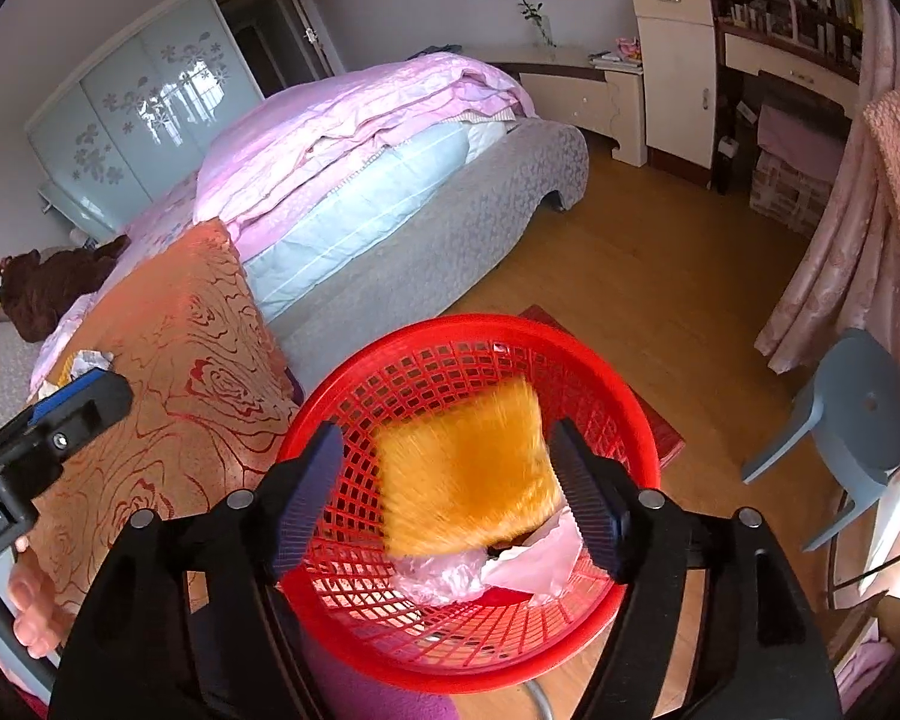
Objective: Collect trash
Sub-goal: 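Move both tools back over the trash on the bed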
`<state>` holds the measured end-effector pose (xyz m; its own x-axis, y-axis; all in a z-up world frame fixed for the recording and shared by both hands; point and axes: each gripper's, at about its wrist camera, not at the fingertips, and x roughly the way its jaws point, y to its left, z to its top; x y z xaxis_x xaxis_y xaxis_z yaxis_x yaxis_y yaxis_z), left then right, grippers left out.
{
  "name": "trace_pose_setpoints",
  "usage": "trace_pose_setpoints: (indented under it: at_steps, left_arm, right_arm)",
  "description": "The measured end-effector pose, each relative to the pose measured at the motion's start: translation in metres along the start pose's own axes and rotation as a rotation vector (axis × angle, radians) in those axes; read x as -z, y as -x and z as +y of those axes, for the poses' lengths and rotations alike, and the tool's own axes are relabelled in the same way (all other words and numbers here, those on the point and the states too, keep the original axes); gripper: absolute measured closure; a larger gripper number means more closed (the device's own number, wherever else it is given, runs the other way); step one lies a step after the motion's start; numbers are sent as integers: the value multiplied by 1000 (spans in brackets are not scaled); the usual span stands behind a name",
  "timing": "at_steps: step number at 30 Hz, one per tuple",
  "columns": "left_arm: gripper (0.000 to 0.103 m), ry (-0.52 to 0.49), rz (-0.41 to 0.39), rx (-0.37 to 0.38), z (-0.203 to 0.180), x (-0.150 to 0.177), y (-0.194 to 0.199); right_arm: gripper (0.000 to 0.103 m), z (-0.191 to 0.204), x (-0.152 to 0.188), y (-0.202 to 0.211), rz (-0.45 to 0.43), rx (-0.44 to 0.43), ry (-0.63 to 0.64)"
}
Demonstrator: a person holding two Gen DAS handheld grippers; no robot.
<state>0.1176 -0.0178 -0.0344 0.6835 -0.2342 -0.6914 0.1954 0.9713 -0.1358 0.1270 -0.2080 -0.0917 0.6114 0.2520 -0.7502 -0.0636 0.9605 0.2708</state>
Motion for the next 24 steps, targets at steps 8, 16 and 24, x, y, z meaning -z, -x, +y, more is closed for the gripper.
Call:
trace_pose_setpoints:
  at_steps: [8, 16, 24]
  left_arm:
    - [40, 18, -21, -31, 7, 2, 8]
    - [34, 35, -56, -92, 17, 5, 19]
    - [32, 51, -98, -186, 32, 12, 38]
  right_arm:
    - [34, 5, 0, 5, -31, 19, 17]
    - [34, 15, 2, 10, -68, 32, 55]
    - [34, 46, 8, 19, -123, 32, 171]
